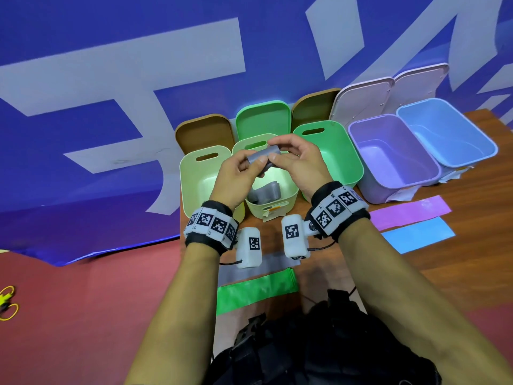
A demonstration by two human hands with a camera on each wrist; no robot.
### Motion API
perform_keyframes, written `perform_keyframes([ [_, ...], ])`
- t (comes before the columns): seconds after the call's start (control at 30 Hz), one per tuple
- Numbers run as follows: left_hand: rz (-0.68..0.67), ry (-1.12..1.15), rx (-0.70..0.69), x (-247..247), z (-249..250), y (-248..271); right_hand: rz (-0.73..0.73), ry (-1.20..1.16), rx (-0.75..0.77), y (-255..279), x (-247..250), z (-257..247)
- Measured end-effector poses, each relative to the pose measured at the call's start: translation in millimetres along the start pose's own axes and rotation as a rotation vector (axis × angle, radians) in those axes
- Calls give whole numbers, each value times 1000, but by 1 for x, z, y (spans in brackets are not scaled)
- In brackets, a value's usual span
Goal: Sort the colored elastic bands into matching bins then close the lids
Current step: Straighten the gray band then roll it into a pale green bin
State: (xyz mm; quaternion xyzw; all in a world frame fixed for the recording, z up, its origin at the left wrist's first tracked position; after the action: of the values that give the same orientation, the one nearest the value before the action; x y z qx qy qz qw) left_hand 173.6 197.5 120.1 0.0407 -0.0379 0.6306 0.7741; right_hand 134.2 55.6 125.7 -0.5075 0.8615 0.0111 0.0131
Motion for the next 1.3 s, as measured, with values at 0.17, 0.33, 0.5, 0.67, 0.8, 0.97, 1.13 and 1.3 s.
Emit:
perform_keyframes([
  [0.17, -9, 15, -1, -1, -4, -6, -35, -40, -39, -1, -4, 5],
  [0.33, -35, 33, -43, -3, 1, -9, -16, -37, -138, -7, -5, 20],
  [0.5, -40, -17, -48, -5, -4, -14, -4, 3, -150, -12, -2, 25],
  [0.67, -35, -6, 5, -10, -20, -19, -6, 1, -166, -20, -1, 37],
  [0.8, -41, -18, -10, -13, -34, -27, -19, 0, -190, -25, 0, 51],
  [0.97, -56, -13, -3, -20, -47, -37, -10, 72, -200, -33, 6, 67],
  [1.13, -75, -36, 104, -24, -77, -44, -6, 146, -249, -43, 10, 88],
  [1.3, -91, -137, 173, -25, -103, -53, -3, 239, -318, -47, 10, 113],
])
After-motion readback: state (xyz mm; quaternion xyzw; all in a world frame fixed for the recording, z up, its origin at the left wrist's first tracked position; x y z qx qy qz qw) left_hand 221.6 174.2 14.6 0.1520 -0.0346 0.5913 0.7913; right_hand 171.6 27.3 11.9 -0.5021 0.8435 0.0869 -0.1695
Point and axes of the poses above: each hand's wrist, its own y-axis away from the middle knuckle, its own x-axis out of the back of the hand, z = x × y, the point moved 10 cm from there along -y, towards the middle knuckle, and after that the axes turned 10 degrees about z, right-handed, at the moved point
